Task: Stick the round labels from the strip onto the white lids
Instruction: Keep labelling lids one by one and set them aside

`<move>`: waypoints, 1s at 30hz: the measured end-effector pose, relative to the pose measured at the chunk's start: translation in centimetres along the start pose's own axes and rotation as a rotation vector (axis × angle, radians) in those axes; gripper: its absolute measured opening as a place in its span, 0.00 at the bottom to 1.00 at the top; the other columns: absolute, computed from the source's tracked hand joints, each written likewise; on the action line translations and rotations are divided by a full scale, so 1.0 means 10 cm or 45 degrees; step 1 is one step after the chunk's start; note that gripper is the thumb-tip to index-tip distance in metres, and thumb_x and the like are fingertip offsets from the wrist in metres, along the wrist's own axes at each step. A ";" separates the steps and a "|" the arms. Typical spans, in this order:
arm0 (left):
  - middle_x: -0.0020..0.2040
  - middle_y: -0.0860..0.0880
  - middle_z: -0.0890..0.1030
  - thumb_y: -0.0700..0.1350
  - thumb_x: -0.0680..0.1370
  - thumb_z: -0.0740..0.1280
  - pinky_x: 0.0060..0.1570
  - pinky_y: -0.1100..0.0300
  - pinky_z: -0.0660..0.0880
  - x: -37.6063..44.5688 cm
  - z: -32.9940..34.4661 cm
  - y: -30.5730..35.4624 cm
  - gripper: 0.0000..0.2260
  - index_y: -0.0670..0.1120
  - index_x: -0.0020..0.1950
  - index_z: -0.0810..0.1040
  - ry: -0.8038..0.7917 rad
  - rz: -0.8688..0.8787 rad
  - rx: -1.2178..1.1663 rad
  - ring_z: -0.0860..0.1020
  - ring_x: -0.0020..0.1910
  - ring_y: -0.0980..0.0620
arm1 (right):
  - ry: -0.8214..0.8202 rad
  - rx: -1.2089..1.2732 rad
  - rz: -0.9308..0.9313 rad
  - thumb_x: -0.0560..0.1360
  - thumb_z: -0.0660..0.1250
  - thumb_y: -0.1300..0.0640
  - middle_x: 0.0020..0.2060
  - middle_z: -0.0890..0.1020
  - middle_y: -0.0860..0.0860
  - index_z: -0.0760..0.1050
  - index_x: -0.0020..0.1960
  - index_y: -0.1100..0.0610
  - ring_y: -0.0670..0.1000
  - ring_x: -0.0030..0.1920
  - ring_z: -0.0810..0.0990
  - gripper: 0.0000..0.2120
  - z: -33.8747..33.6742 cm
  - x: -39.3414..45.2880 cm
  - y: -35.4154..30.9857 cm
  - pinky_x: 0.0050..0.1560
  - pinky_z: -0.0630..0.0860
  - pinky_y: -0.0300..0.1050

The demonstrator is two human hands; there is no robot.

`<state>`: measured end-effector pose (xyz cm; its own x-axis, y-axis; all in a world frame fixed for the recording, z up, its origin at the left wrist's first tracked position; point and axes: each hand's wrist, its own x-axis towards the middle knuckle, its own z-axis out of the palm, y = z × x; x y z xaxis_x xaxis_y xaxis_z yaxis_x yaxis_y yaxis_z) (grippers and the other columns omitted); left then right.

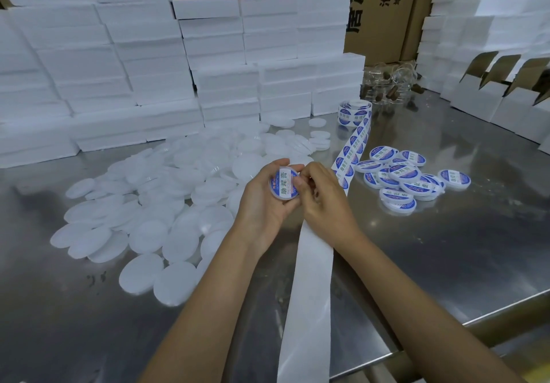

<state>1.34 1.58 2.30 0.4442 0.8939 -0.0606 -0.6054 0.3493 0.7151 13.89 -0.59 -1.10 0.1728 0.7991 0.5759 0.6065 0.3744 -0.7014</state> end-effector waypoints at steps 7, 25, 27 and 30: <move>0.60 0.43 0.84 0.33 0.82 0.56 0.56 0.52 0.81 0.02 0.02 -0.06 0.13 0.43 0.60 0.75 0.079 0.169 0.297 0.83 0.58 0.44 | -0.001 0.021 0.112 0.82 0.61 0.47 0.39 0.72 0.46 0.70 0.42 0.56 0.48 0.45 0.71 0.14 0.02 -0.02 -0.02 0.45 0.67 0.40; 0.66 0.44 0.80 0.32 0.83 0.60 0.59 0.54 0.79 0.00 0.05 -0.08 0.20 0.48 0.72 0.71 -0.111 0.188 0.599 0.81 0.63 0.44 | -0.078 0.331 0.417 0.83 0.60 0.50 0.26 0.75 0.49 0.77 0.38 0.63 0.44 0.30 0.71 0.22 -0.10 0.01 -0.11 0.37 0.68 0.40; 0.66 0.45 0.81 0.28 0.80 0.62 0.57 0.55 0.80 0.00 0.04 -0.10 0.27 0.52 0.73 0.69 -0.137 0.174 0.639 0.81 0.63 0.46 | -0.055 0.333 0.434 0.83 0.60 0.49 0.29 0.77 0.53 0.77 0.40 0.65 0.47 0.33 0.73 0.23 -0.09 0.01 -0.09 0.39 0.70 0.43; 0.67 0.52 0.79 0.33 0.72 0.71 0.57 0.53 0.80 -0.02 0.03 -0.15 0.41 0.63 0.76 0.61 -0.062 0.109 0.682 0.82 0.62 0.50 | 0.154 0.350 0.540 0.83 0.60 0.48 0.25 0.77 0.42 0.77 0.38 0.61 0.40 0.28 0.74 0.22 -0.12 0.05 -0.07 0.33 0.69 0.33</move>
<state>2.36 0.84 1.42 0.4460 0.8943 0.0370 -0.2250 0.0720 0.9717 14.46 -1.00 0.13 0.4575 0.8534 0.2499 0.2399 0.1522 -0.9588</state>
